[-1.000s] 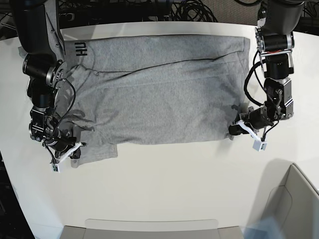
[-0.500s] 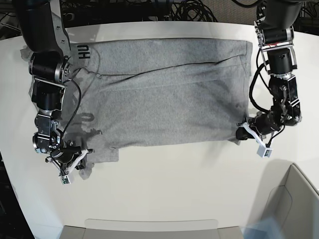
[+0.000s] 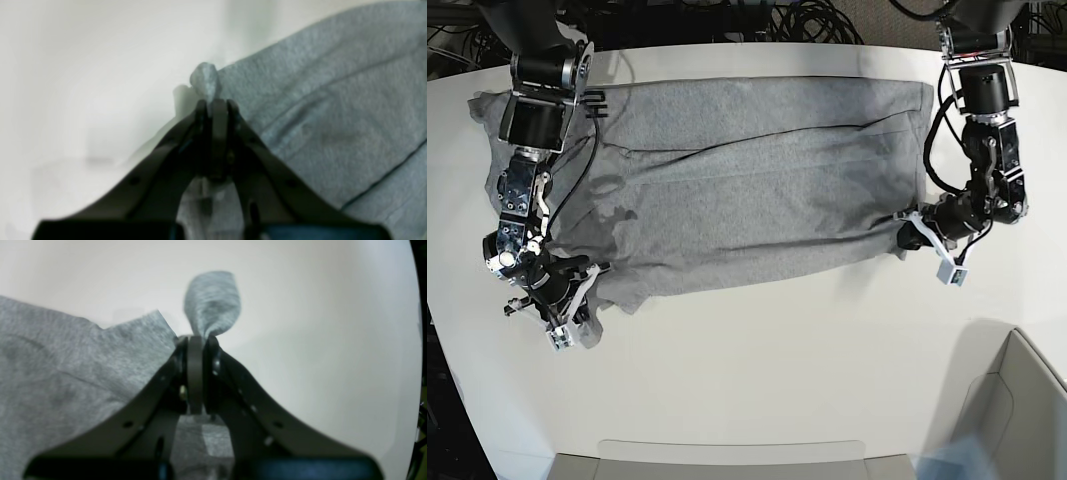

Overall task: Fold the T-shirt properly
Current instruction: 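Lift the hem and fold it over toward the collar edge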

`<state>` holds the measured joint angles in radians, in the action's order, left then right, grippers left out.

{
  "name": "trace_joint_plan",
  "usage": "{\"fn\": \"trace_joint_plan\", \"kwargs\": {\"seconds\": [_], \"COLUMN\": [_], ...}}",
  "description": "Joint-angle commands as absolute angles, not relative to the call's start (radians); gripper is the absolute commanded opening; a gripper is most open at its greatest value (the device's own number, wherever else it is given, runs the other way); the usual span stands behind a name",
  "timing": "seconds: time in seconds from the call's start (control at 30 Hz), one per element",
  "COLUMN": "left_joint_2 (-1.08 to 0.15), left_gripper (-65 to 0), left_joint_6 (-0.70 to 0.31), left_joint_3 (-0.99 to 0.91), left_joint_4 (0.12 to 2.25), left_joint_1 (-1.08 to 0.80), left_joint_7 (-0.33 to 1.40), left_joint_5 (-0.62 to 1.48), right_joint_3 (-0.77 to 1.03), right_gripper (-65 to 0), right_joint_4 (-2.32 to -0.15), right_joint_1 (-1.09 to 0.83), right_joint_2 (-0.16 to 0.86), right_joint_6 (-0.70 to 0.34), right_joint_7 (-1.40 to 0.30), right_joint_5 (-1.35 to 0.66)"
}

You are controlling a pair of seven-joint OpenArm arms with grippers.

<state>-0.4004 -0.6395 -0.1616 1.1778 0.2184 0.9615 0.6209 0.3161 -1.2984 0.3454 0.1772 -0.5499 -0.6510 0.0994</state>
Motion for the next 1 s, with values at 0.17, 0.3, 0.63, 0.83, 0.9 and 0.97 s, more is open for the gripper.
{"fn": "trace_joint_plan", "kwargs": {"seconds": [0.17, 0.3, 0.63, 0.83, 0.9, 0.97], "left_joint_2": [-0.418, -0.417, -0.415, -0.412, -0.394, -0.389], "left_gripper": [-65.0, -65.0, -65.0, -65.0, -65.0, -65.0], "left_joint_6": [-0.642, -0.642, -0.642, -0.642, -0.642, -0.642], "left_joint_3": [-0.252, -0.275, -0.282, -0.274, -0.282, -0.282], "left_joint_4": [1.348, 1.445, 1.596, 1.655, 1.689, 1.727], "left_joint_1": [0.154, 0.104, -0.027, -0.064, -0.09, -0.11], "left_joint_7": [1.013, 1.056, 1.063, 1.064, 1.064, 1.084], "left_joint_5": [0.633, 0.633, 0.633, 0.633, 0.633, 0.633], "right_joint_3": [0.317, 0.321, 0.492, 0.573, 0.621, 0.662], "right_gripper": [-65.0, -65.0, -65.0, -65.0, -65.0, -65.0], "right_joint_4": [-1.457, -1.521, -1.609, -1.624, -1.624, -1.624], "right_joint_1": [0.268, 0.203, 0.096, 0.082, 0.079, 0.079], "right_joint_2": [0.211, 0.211, 0.205, 0.208, 0.203, 0.203], "right_joint_6": [-0.553, -0.553, -0.553, -0.585, -0.639, -0.677], "right_joint_7": [-0.702, -0.702, -0.702, -0.702, -0.704, -0.73], "right_joint_5": [0.012, 0.004, 0.001, 0.001, 0.001, 0.001]}}
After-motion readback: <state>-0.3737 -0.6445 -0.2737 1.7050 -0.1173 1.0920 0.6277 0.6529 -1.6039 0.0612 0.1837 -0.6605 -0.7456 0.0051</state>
